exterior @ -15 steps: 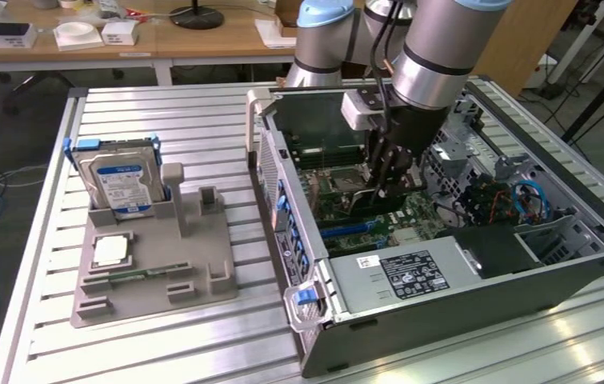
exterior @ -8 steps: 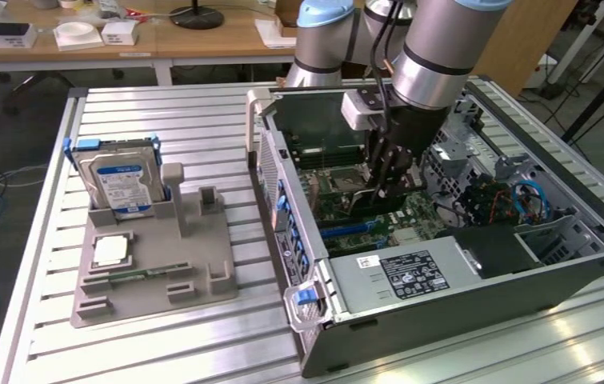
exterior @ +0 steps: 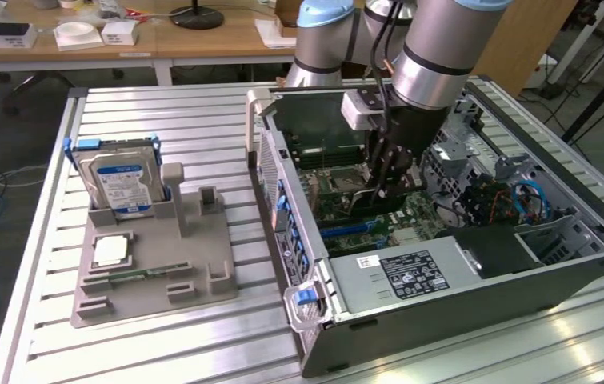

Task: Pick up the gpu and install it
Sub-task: 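Insert the gpu into the slot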

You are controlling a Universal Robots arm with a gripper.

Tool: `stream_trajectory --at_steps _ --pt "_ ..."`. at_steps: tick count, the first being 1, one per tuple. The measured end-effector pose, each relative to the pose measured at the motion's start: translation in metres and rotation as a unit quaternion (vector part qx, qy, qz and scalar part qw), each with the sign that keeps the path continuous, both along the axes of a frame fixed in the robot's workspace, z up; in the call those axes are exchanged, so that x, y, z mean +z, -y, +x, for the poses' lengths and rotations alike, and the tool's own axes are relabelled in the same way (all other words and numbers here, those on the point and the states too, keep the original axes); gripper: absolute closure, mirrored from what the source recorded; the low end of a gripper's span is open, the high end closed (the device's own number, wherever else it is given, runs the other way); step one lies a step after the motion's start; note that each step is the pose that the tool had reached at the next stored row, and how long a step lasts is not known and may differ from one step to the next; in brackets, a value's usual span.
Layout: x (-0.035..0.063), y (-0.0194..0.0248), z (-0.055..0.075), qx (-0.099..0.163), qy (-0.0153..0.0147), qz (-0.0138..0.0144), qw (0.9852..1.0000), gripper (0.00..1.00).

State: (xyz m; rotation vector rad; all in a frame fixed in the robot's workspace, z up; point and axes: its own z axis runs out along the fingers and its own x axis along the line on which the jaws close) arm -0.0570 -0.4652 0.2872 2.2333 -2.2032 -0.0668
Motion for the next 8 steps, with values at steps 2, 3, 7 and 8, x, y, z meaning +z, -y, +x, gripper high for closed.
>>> stream_trajectory --at_steps 2,3,7,8 --pt "-0.0021 0.0 0.0 0.0 0.0 -0.0001 1.0 0.74" --pt "-0.0039 0.0 0.0001 0.0 0.0 -0.0001 1.0 0.74" --pt "-0.0086 -0.0008 0.0002 -0.001 0.0002 -0.0002 1.0 0.74" --pt "-0.0095 -0.002 0.0 -0.002 0.0002 -0.0001 1.0 0.74"
